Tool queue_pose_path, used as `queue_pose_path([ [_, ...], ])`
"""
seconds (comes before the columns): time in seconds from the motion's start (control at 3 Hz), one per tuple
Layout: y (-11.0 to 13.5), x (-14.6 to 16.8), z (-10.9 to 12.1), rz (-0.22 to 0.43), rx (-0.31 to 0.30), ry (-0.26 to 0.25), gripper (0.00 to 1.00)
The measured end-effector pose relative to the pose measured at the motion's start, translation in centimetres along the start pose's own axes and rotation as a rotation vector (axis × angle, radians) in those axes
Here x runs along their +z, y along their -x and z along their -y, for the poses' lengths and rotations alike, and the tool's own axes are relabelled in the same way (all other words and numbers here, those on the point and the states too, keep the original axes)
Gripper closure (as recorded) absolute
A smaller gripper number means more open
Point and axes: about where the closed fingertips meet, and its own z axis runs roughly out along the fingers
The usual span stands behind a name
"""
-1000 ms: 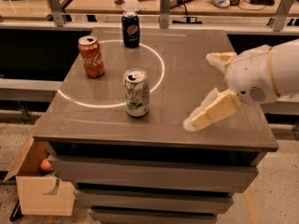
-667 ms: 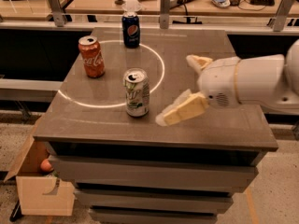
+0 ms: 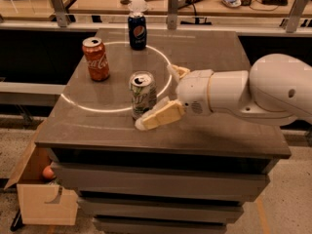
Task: Knock 7up can over
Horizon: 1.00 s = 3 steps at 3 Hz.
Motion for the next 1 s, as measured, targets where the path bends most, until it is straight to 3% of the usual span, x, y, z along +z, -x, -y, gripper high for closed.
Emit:
queue_pose_path([
  [0.33, -0.8, 2.8, -0.2, 0.042, 0.042, 0.041, 0.0],
  [0.67, -0.9, 4.6, -0.2, 0.084, 0.064, 0.066, 0.13],
  [1.0, -1.0, 4.2, 0.9, 0.088, 0.061, 0.021, 0.36],
])
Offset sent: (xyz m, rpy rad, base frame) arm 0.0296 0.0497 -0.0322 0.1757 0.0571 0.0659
